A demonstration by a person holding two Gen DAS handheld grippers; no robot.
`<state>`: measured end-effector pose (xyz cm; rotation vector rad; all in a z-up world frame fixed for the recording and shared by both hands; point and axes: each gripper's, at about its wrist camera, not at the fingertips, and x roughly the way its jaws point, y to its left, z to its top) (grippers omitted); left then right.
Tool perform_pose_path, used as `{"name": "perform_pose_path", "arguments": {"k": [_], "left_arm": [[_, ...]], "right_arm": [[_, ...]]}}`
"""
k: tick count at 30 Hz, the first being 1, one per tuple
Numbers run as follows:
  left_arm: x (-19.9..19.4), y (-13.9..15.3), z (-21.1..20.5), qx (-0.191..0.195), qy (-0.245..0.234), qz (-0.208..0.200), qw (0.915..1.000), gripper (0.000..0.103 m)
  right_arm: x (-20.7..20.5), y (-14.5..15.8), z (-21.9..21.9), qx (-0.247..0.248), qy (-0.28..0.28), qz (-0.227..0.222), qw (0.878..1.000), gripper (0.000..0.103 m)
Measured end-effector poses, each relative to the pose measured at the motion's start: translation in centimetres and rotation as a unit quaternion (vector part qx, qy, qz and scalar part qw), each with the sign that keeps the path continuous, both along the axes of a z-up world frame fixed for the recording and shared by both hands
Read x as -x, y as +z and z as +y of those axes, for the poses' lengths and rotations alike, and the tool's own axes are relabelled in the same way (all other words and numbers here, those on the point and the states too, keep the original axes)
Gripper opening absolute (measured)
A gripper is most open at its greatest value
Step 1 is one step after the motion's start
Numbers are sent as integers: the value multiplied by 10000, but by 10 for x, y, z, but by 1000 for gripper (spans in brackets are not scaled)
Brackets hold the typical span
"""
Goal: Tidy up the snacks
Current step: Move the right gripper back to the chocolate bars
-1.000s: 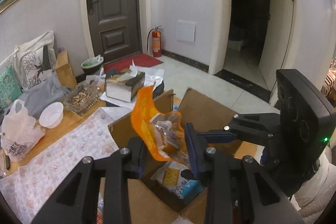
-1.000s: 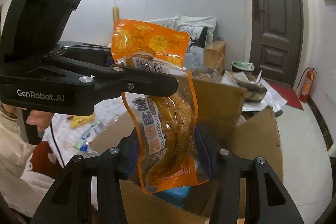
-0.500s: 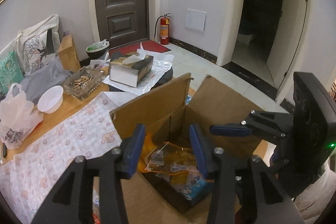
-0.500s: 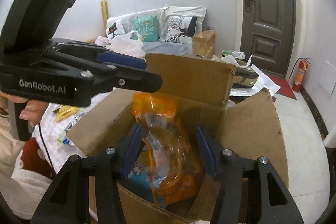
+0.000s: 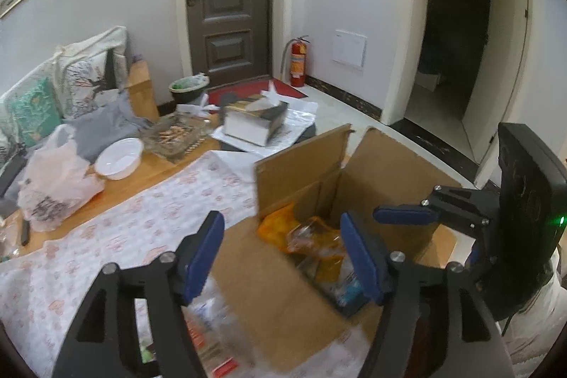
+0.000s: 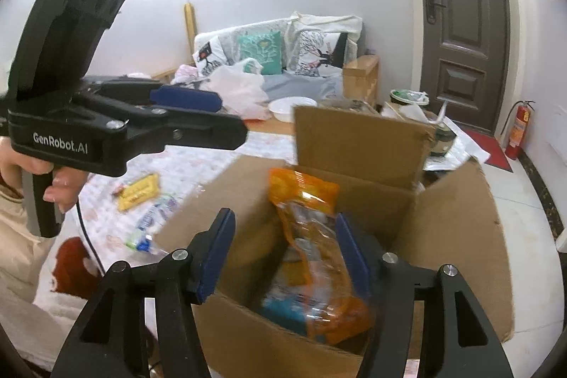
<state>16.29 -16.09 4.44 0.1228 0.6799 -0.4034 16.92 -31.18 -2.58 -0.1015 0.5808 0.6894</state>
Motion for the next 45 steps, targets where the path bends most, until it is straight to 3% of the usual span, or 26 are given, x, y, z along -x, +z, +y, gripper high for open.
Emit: {"name": "perform_pose_path", "arguments": {"k": [6, 12, 17, 23, 26, 27, 31, 36, 45], "left_arm": [[43, 5, 61, 82, 437, -152, 9989, 72], [88, -8, 130, 203, 844, -200, 9960, 76], [113, -34, 184, 470, 1141, -48, 9923, 76], [127, -94, 237, 942, 1397, 381, 9850, 76], [126, -122, 252, 1272, 1435, 610, 9795, 76], [125, -130, 255, 1377, 1465, 680, 9772, 76], [112, -153, 258, 1688, 1461, 919, 9704, 75], [94, -177, 247, 1862, 1243, 1237, 9667, 57], [81, -189, 232, 1904, 1068, 1411, 9656, 55]], "right_arm": [[25, 12, 43, -146, 304, -21, 9994, 55], [55, 12, 108, -199, 634, 103, 9977, 55], [69, -6, 167, -104, 920, 386, 9950, 55], [71, -41, 212, -86, 750, 713, 9946, 55], [69, -62, 229, 146, 774, 784, 9938, 51], [69, -69, 233, 210, 757, 819, 9935, 44], [62, -94, 233, 385, 168, 916, 9949, 30], [59, -111, 223, 392, -94, 1148, 9926, 21], [59, -123, 231, 714, -312, 966, 9923, 23]]}}
